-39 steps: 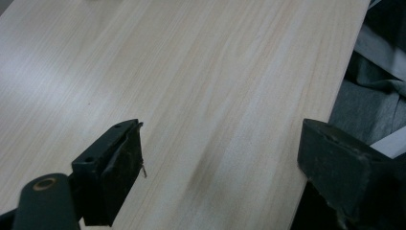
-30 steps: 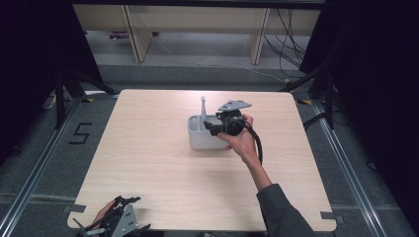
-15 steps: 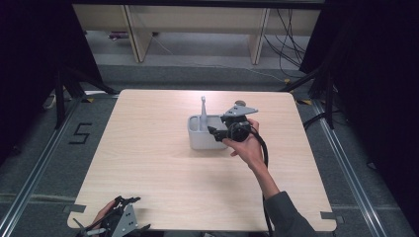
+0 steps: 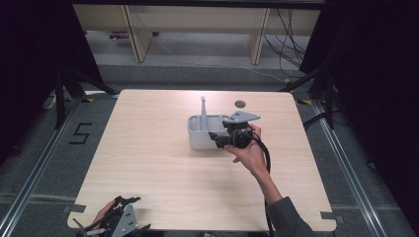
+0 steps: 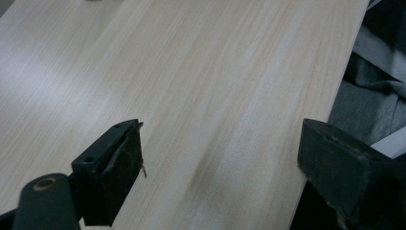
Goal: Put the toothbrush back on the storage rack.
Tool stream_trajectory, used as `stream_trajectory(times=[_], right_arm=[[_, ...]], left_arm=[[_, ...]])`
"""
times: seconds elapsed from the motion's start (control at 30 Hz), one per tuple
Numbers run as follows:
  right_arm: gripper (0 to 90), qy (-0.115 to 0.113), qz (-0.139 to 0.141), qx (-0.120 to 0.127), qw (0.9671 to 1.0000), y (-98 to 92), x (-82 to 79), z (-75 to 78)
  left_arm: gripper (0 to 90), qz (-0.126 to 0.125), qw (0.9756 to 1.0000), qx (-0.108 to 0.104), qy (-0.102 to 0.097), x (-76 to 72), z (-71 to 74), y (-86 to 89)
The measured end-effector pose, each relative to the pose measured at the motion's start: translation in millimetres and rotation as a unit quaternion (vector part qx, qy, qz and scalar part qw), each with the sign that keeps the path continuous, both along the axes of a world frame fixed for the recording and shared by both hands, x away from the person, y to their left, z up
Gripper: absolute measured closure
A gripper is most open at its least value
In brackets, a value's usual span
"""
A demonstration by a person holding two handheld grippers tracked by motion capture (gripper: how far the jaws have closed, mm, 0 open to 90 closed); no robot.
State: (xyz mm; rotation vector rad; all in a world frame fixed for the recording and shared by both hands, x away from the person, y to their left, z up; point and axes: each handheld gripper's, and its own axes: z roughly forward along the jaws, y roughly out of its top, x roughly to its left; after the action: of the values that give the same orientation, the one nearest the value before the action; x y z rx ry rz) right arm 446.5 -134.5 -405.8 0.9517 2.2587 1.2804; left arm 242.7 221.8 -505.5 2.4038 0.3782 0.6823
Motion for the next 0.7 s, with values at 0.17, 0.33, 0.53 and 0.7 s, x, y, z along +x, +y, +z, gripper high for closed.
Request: stream_trajectory(times=[0.17, 0.33, 0.53, 0.7], right_arm=[[33.9, -0.008, 0.003, -0.006, 0.9999, -2.0, -4.9, -2.1], [33.5, -0.009, 0.01, -0.012, 0.9998, -2.3, -8.0, -3.7], [32.4, 0.005, 0.011, -0.01, 0.9999, 0.0, -17.1, -4.9], [30.9, -0.007, 0.029, -0.02, 0.9994, 1.2, -21.4, -8.3]], left_arm=[[15.1, -0.002, 1.0, -0.004, -0.001, -0.2, -0.6, -0.4], [15.1, 0.0, 1.0, -0.001, 0.0, -0.2, -0.1, -0.2], [15.1, -0.001, 1.0, 0.0, 0.001, -0.3, 0.1, -0.1], [15.1, 0.0, 1.0, -0.002, 0.001, -0.5, -0.1, -0.1]])
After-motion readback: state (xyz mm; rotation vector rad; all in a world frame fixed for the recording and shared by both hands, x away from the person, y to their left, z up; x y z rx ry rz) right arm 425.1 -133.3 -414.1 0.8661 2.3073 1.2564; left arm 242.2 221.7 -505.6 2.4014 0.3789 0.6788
